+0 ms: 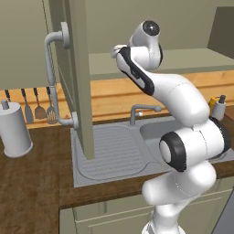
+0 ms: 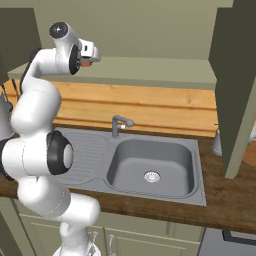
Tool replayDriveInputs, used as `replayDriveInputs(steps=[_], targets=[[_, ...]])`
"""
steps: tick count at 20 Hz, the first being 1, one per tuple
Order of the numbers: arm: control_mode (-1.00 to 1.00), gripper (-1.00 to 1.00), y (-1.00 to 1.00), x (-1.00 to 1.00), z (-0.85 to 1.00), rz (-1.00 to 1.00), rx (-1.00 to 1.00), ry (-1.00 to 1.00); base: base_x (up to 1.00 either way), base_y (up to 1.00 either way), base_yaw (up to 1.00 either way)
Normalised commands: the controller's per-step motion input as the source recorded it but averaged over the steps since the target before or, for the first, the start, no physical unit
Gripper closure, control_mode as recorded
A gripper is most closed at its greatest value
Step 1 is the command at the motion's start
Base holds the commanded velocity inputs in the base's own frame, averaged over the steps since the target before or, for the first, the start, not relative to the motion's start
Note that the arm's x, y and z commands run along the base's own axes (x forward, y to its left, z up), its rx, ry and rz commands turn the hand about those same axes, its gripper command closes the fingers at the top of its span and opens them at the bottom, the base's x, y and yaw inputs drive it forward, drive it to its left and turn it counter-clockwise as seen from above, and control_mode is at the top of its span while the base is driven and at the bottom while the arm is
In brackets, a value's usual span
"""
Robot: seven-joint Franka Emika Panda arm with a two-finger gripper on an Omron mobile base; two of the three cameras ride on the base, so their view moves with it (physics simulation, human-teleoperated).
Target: From the different types of pastries on the counter, select a croissant and place it on the cutting board. Then retrieve a jar of jam from the cabinet and place it alongside the croissant on the cutting board.
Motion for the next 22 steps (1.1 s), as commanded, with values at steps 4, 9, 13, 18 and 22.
replayDriveInputs(steps=[4,9,13,18,22], targets=[[-1.00,-1.00,0.00,0.19,0.00,0.06,0.00,0.00,0.00,0.00,0.00],[-1.00,-1.00,0.00,0.13,0.00,0.05,0.00,0.00,0.00,0.00,0.00],[-1.00,-1.00,0.02,0.11,0.00,0.03,0.00,0.00,0.00,0.00,0.00],[-1.00,-1.00,0.14,0.15,-0.01,0.00,0.00,0.00,0.00,0.00,0.00],[-1.00,-1.00,0.15,0.08,-0.02,0.00,0.00,0.00,0.00,0.00,0.00]])
